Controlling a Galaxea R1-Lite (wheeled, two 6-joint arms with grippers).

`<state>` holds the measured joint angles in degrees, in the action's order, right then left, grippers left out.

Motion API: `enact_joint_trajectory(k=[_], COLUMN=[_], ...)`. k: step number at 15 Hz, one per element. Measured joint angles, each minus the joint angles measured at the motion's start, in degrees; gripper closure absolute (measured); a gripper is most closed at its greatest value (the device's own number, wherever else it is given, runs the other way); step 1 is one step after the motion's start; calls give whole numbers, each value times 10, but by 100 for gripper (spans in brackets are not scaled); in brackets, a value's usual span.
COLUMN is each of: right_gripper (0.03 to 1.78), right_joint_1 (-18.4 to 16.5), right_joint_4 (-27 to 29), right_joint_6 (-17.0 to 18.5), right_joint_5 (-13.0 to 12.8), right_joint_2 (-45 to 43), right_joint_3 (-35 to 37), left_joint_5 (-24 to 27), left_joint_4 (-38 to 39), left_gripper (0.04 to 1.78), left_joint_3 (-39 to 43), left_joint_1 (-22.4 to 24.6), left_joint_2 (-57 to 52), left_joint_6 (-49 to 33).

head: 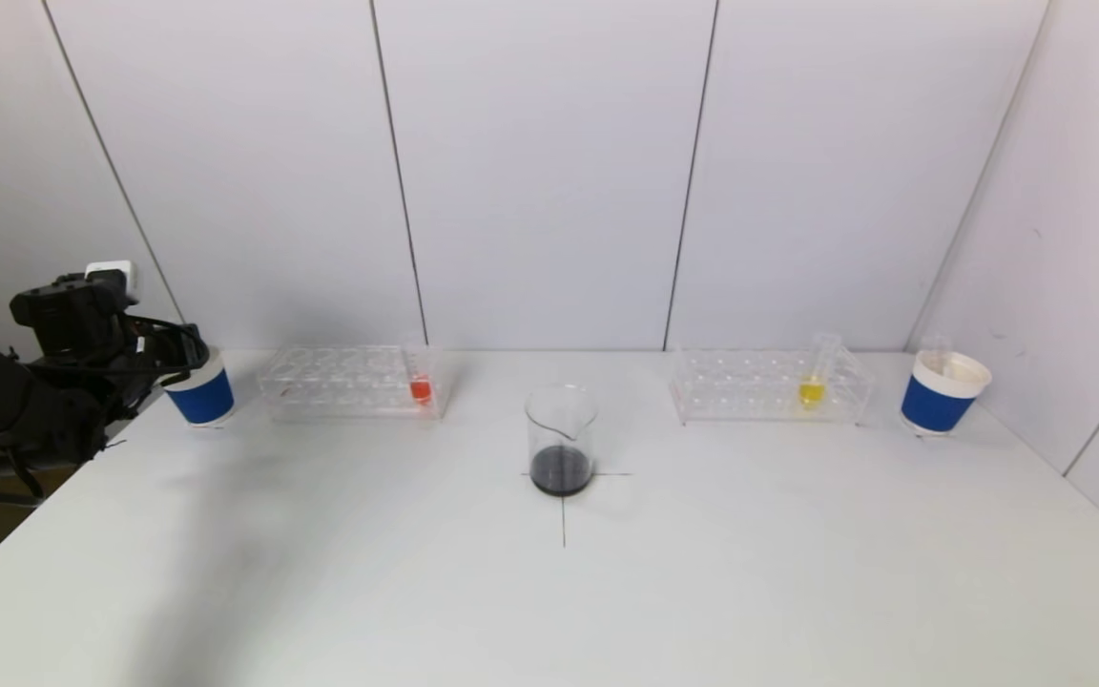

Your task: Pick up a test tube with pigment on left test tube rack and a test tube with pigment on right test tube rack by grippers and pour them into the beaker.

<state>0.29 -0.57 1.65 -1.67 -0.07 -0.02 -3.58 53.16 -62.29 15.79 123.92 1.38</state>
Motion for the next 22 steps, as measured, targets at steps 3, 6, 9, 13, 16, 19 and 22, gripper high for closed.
enact_joint_trajectory(k=[3,6,9,13,16,19,22], right_gripper=[4,4,4,4,4,4,4], right_joint_1=[0,0,0,0,0,0,0], right_joint_4=[0,0,0,0,0,0,0], right_joint_6=[0,0,0,0,0,0,0], right_joint_5=[0,0,0,0,0,0,0], right_joint_2=[0,0,0,0,0,0,0], right_joint_3=[0,0,0,0,0,0,0], left_joint_5=[0,0,0,0,0,0,0], left_joint_4=[0,0,0,0,0,1,3], left_gripper=[104,53,21,6,6,6,6], left_joint_3=[0,-1,-1,-2,-1,-1,-2], left_joint_1=[0,0,0,0,0,0,1], left_joint_2=[0,0,-1,-3,-5,-7,-15], left_joint_6=[0,0,0,-1,-1,-1,-1])
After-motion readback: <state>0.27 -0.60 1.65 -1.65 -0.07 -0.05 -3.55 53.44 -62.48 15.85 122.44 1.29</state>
